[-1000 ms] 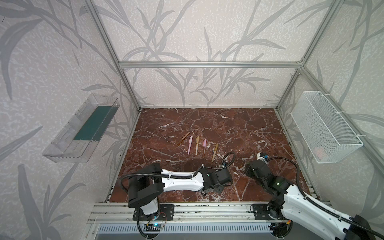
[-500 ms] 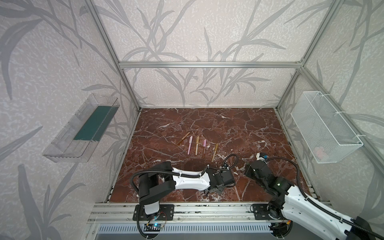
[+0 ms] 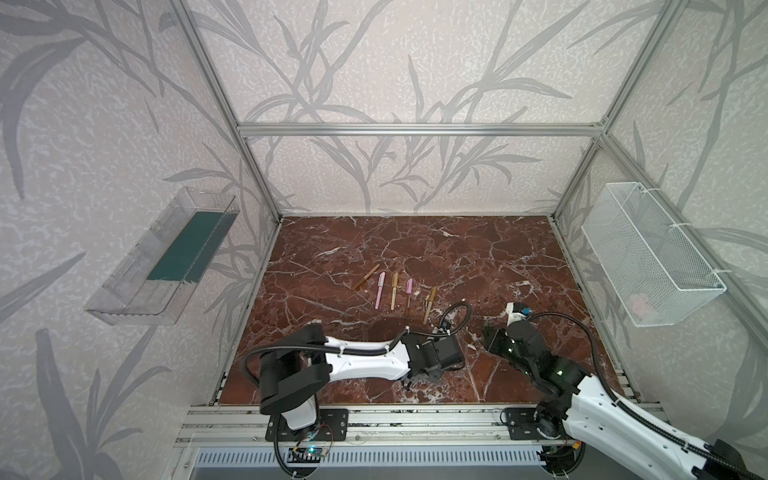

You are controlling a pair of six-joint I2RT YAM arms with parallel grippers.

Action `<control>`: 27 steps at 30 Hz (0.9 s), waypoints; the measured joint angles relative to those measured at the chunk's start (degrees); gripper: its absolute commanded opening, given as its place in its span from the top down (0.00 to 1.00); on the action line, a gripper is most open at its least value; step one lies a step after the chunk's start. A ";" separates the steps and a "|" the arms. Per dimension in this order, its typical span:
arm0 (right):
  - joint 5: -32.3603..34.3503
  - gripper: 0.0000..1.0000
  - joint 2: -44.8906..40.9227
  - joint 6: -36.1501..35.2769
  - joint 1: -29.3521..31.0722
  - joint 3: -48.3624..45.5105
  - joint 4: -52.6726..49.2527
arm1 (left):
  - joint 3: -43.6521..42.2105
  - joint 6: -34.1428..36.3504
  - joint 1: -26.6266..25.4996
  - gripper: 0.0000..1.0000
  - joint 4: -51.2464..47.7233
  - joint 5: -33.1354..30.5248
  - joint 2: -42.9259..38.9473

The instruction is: Insert the pens into the pen caps

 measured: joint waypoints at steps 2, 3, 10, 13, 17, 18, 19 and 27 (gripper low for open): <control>-1.33 1.00 -0.96 -0.15 0.00 0.00 2.86 | -2.08 0.24 1.81 1.00 1.55 0.90 -5.16; -2.08 1.00 -1.31 -0.22 0.00 -0.02 4.74 | -3.32 0.28 2.73 1.00 2.75 1.44 -7.82; -8.13 1.00 1.55 0.52 0.00 -0.76 22.32 | -11.39 0.57 5.79 1.00 9.66 6.03 -21.92; -10.78 1.00 5.99 1.16 0.00 1.18 26.53 | -11.78 1.27 5.77 1.00 11.37 8.57 -23.85; -12.63 1.00 11.67 2.54 0.00 2.78 33.11 | -12.48 1.75 5.79 1.00 14.01 11.65 -25.66; -12.94 1.00 13.29 2.91 0.09 3.02 34.88 | -12.55 1.81 5.79 1.00 14.25 12.09 -26.08; -13.18 1.00 15.19 3.45 0.31 3.32 36.74 | -12.55 1.86 5.79 1.00 14.51 12.48 -26.45; -14.23 1.00 26.34 5.70 3.28 6.58 46.12 | -12.55 1.88 5.84 1.00 15.63 13.20 -27.28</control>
